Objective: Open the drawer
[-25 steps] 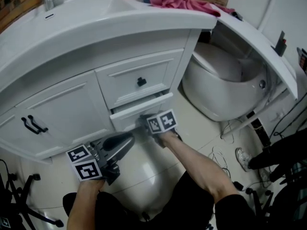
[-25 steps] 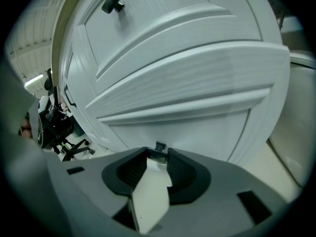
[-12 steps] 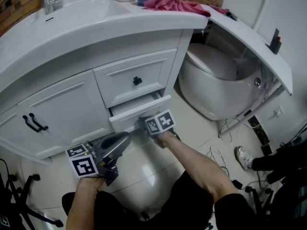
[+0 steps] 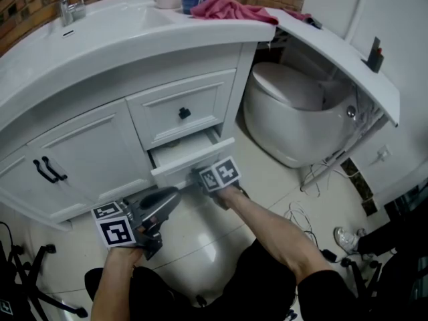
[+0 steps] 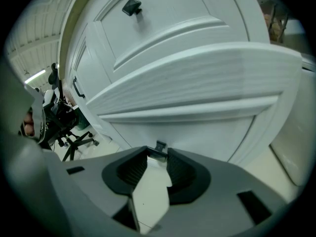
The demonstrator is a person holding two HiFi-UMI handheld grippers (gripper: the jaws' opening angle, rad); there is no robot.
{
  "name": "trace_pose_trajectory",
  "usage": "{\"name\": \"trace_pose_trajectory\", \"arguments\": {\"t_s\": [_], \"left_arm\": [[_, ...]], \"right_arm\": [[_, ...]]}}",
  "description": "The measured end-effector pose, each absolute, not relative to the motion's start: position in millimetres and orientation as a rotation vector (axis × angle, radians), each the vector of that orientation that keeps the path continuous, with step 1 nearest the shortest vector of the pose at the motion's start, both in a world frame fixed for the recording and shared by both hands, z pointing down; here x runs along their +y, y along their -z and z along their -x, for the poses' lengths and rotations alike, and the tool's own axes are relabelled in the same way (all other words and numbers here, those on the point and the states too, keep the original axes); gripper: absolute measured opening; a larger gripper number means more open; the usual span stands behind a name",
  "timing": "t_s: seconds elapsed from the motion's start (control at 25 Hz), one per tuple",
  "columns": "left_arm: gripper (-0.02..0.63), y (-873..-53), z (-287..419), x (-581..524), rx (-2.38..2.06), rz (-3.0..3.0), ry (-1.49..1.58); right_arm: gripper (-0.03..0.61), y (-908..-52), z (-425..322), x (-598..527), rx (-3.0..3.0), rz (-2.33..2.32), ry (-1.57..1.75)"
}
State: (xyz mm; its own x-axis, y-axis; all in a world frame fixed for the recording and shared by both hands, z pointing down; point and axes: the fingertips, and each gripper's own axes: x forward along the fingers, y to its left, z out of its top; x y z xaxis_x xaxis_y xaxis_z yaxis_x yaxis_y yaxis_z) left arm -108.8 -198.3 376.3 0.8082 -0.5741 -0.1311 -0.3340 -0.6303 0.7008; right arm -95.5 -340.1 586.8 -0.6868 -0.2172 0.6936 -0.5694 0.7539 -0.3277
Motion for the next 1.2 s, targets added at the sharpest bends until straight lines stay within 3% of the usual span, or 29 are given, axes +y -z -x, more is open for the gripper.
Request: {"name": "trace_pose_trajectory", "arguments": {"t_s": [1.2], "left_arm": [[0.052, -358.8, 72.9, -152.1, -0.606, -2.341, 0.435]], "right_arm": [[0.144, -588.8, 53.2, -273.2, -2.220, -0.543, -0.645]]}}
